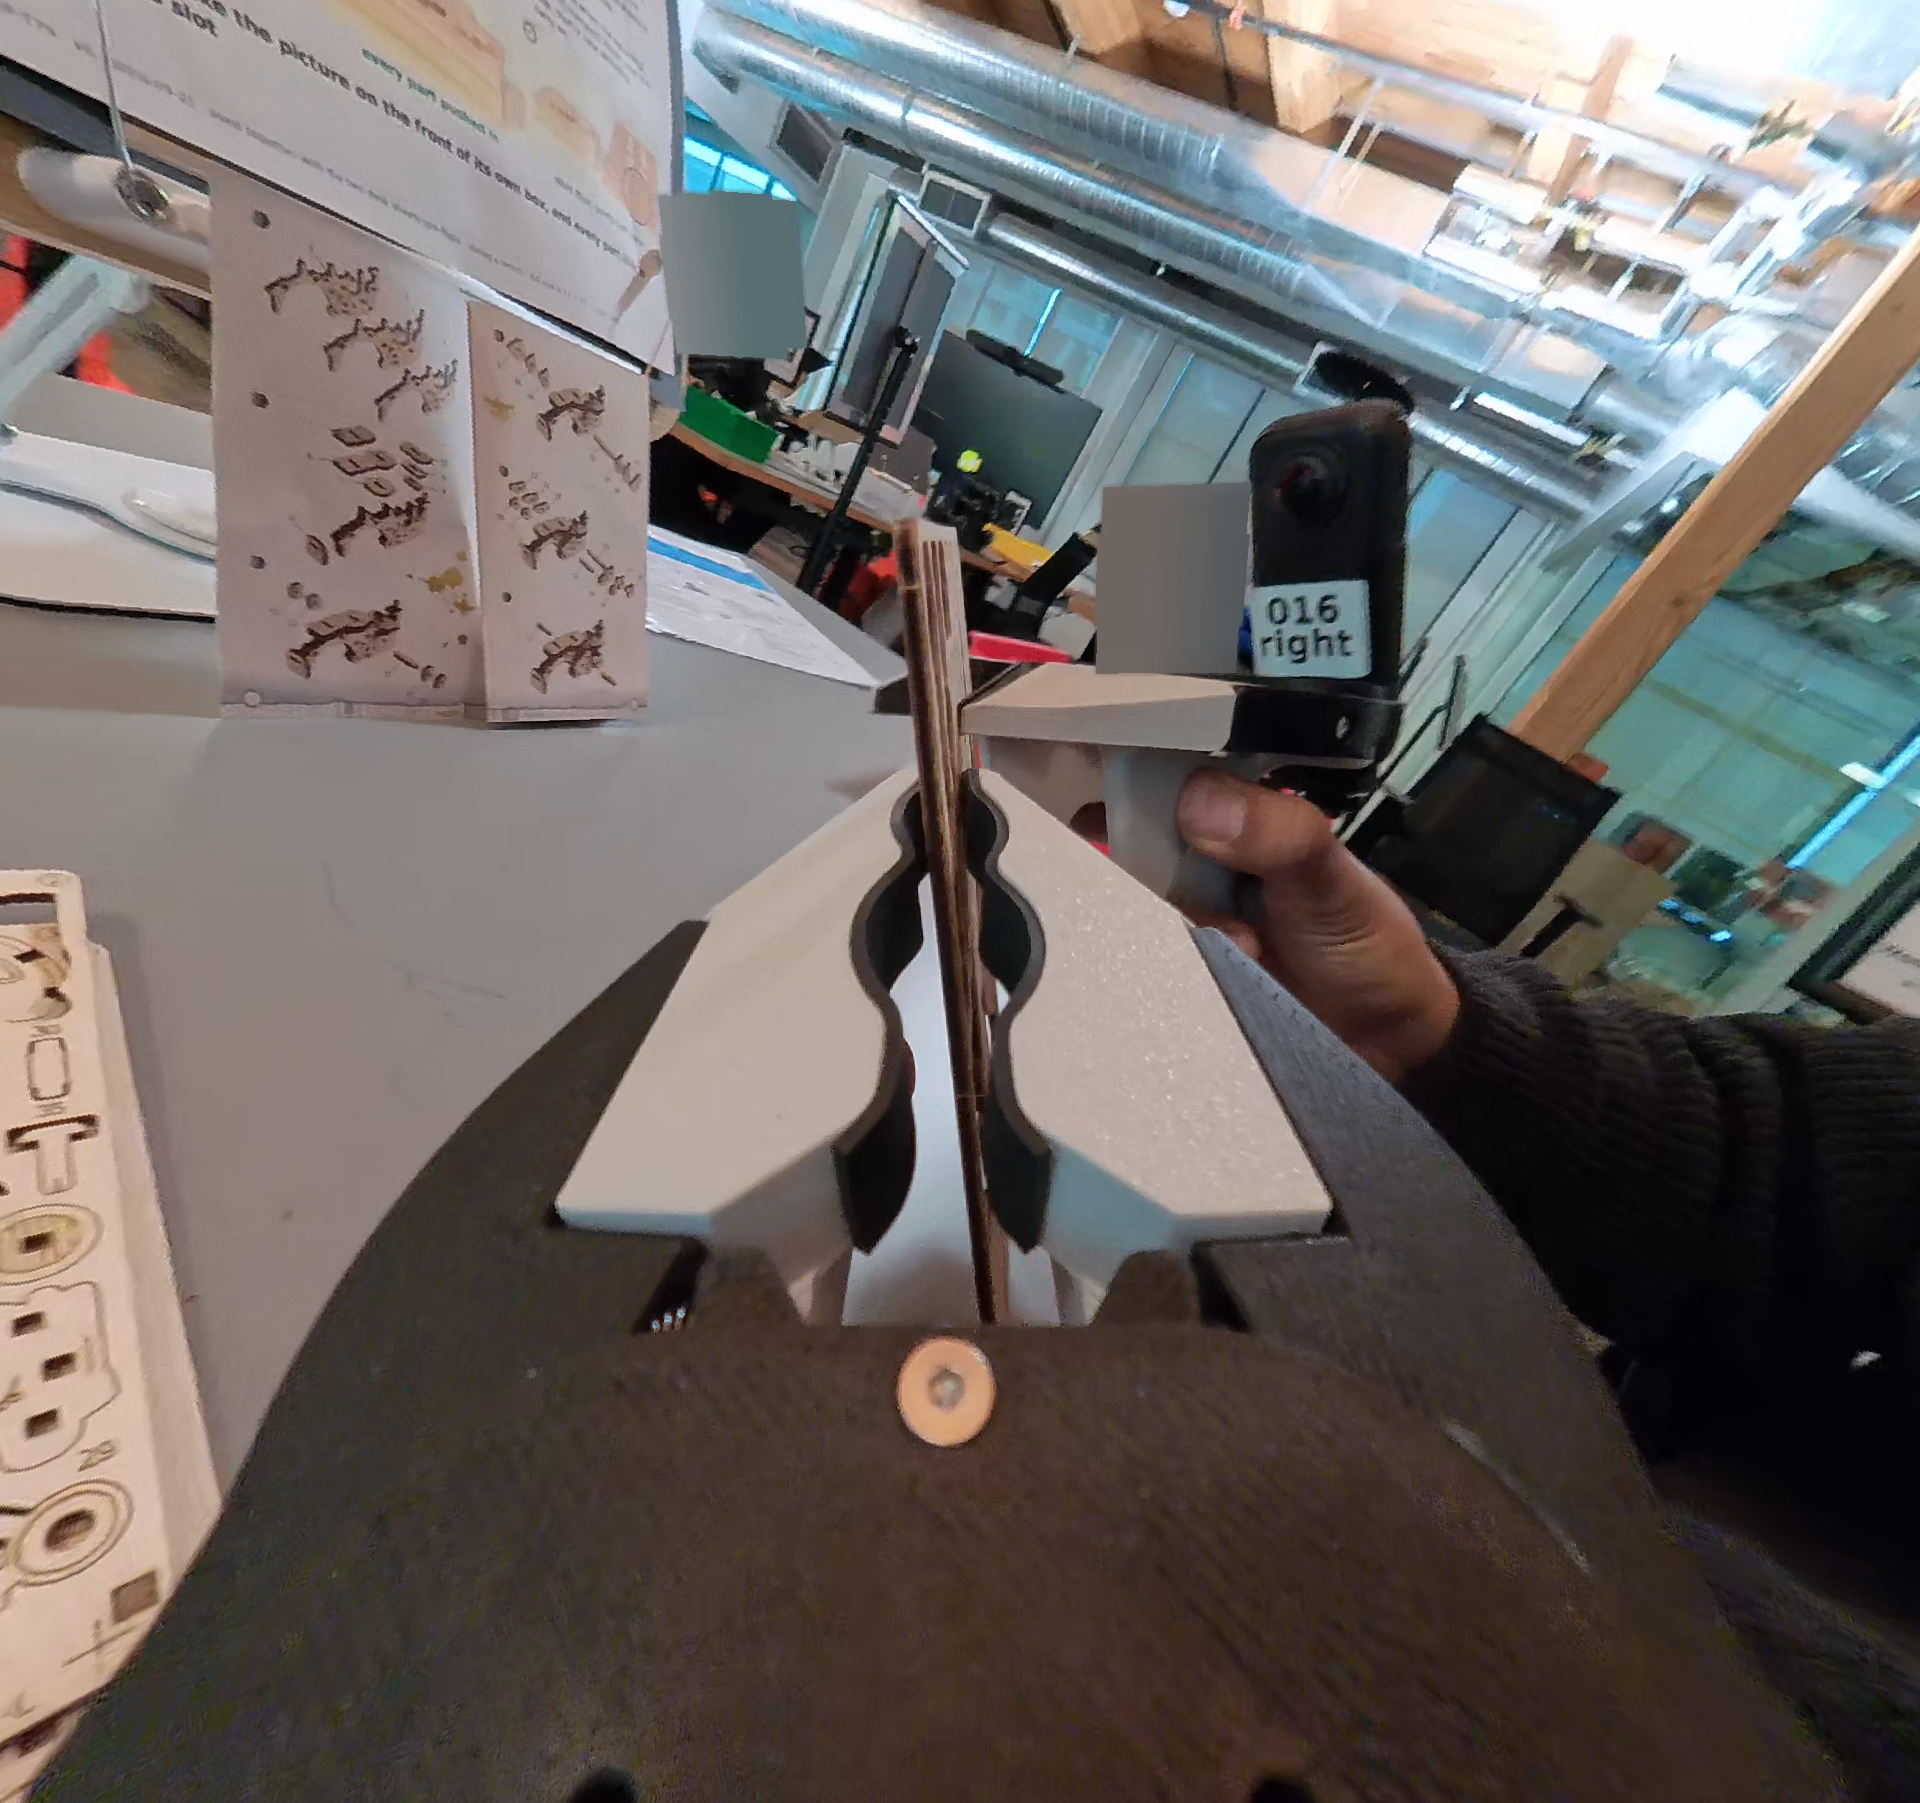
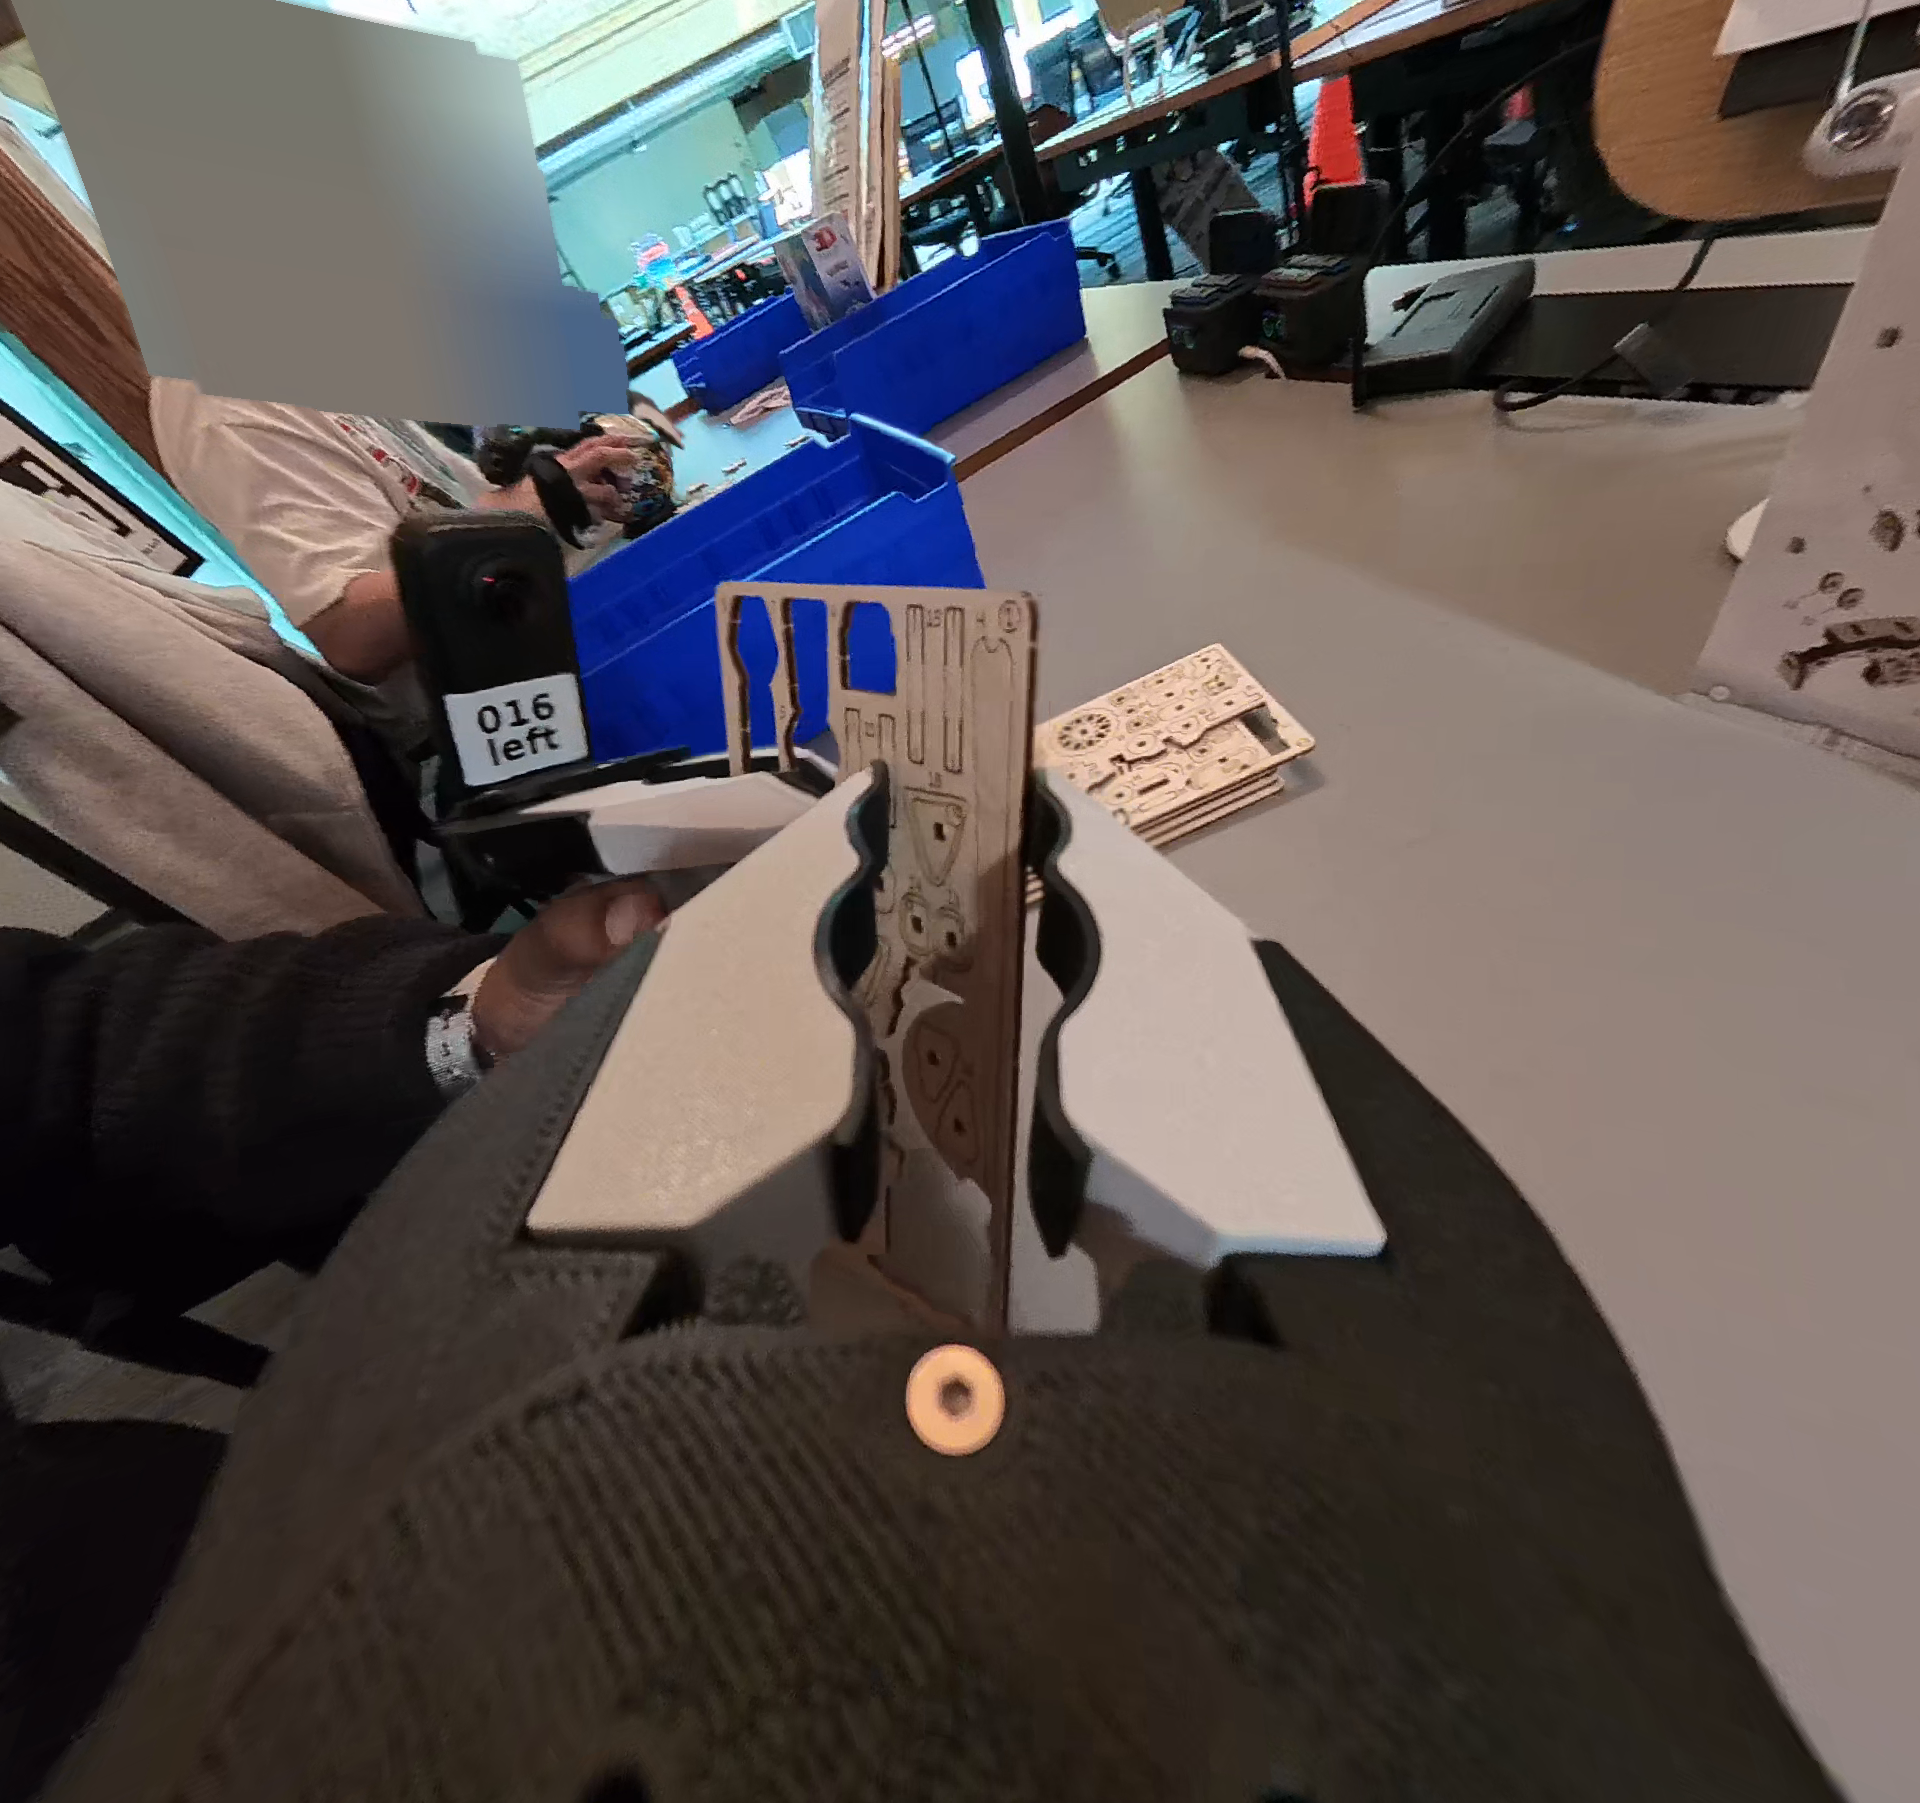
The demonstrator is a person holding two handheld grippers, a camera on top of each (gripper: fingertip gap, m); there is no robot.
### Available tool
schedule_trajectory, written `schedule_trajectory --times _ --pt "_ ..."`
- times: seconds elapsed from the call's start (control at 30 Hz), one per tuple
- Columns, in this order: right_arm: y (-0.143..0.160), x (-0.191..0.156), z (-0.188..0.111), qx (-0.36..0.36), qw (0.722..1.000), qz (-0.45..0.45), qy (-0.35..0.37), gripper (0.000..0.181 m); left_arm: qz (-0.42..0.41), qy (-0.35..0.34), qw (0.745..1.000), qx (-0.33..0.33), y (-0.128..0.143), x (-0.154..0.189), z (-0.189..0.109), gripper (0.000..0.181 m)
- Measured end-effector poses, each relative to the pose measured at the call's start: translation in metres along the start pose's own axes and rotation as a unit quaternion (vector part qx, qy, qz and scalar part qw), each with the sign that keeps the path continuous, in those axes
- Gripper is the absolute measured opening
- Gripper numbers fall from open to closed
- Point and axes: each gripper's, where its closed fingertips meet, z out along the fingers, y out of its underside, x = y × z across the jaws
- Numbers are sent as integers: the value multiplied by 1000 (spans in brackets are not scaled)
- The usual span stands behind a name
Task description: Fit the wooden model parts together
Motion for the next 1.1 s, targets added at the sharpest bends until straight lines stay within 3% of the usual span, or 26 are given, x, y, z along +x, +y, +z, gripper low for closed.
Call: schedule_trajectory --times 0.27,0.53,0.77,0.9,1.1 --pt "-2 -7 -3 -21 995 57 -85 16 -41 41 998 11 -6 4 -3 0" --pt "-3 -16 -8 -15 969 153 -192 1 -81 82 993 4 -3 3 -5 6" --pt "3 -16 -5 -33 975 130 -174 1 -18 41 999 -8 -1 -4 -5 27" --pt "7 -17 -5 -55 980 104 -163 1 22 7 999 -25 0 -11 -5 26" --pt "12 -20 -5 -87 985 52 -139 1 0 19 999 -37 0 -12 -8 25"
